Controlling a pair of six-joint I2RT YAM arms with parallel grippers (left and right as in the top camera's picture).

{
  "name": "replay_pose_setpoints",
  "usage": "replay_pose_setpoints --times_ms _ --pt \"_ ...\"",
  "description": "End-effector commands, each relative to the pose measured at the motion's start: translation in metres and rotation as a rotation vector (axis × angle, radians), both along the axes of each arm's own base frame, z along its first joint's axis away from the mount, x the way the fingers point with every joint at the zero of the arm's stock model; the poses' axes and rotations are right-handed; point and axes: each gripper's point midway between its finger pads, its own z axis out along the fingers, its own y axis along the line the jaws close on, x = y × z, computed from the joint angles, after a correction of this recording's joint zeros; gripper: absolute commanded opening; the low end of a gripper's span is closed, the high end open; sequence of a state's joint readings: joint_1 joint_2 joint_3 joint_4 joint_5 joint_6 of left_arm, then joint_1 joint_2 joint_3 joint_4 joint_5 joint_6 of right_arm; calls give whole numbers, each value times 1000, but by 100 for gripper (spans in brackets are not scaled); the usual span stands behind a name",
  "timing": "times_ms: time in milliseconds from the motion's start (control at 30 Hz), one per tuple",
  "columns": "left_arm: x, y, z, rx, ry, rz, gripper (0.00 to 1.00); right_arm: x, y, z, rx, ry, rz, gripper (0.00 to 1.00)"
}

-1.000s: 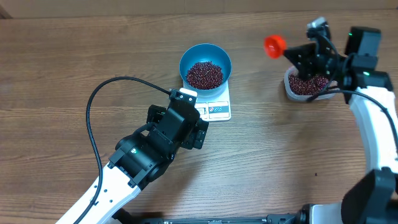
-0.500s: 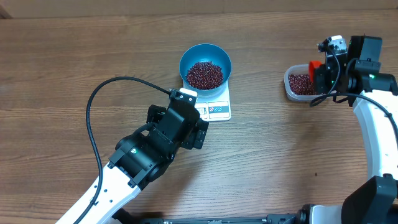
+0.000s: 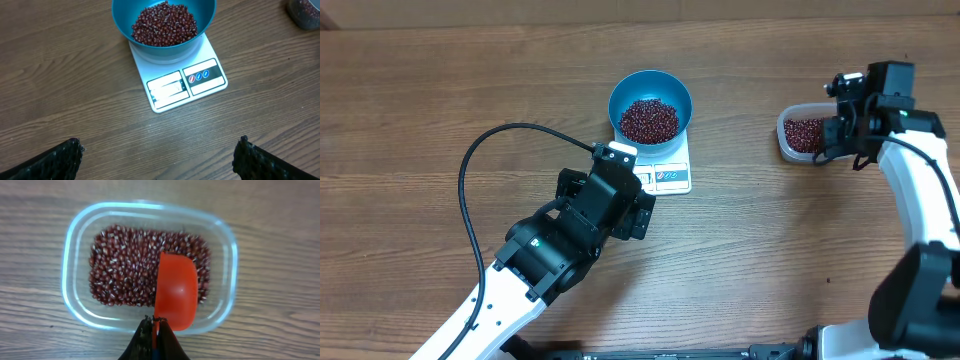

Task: Scoop item into bowl and weigh 150g on scale
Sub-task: 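Lower the red cup into the beans with the right gripper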

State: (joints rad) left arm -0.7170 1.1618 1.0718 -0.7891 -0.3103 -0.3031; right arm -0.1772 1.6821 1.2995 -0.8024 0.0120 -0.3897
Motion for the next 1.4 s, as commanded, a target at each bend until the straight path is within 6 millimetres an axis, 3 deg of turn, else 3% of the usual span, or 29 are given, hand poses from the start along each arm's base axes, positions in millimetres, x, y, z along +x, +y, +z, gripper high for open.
replay_pose_setpoints --times_ms 0,200,533,867,1067,1367 --pt "2 3 -2 12 2 6 99 0 -3 -24 12 53 -35 4" --pt "2 3 -2 12 2 6 99 2 3 -42 47 88 -22 4" --pt "2 3 -2 12 2 6 99 12 44 -34 268 29 84 4" --pt "2 3 -2 12 2 6 99 18 56 -23 399 -24 122 4" --pt "2 3 -2 12 2 6 99 20 39 -12 534 -73 43 4" --pt "2 3 -2 12 2 6 99 14 18 -10 570 -79 -11 4"
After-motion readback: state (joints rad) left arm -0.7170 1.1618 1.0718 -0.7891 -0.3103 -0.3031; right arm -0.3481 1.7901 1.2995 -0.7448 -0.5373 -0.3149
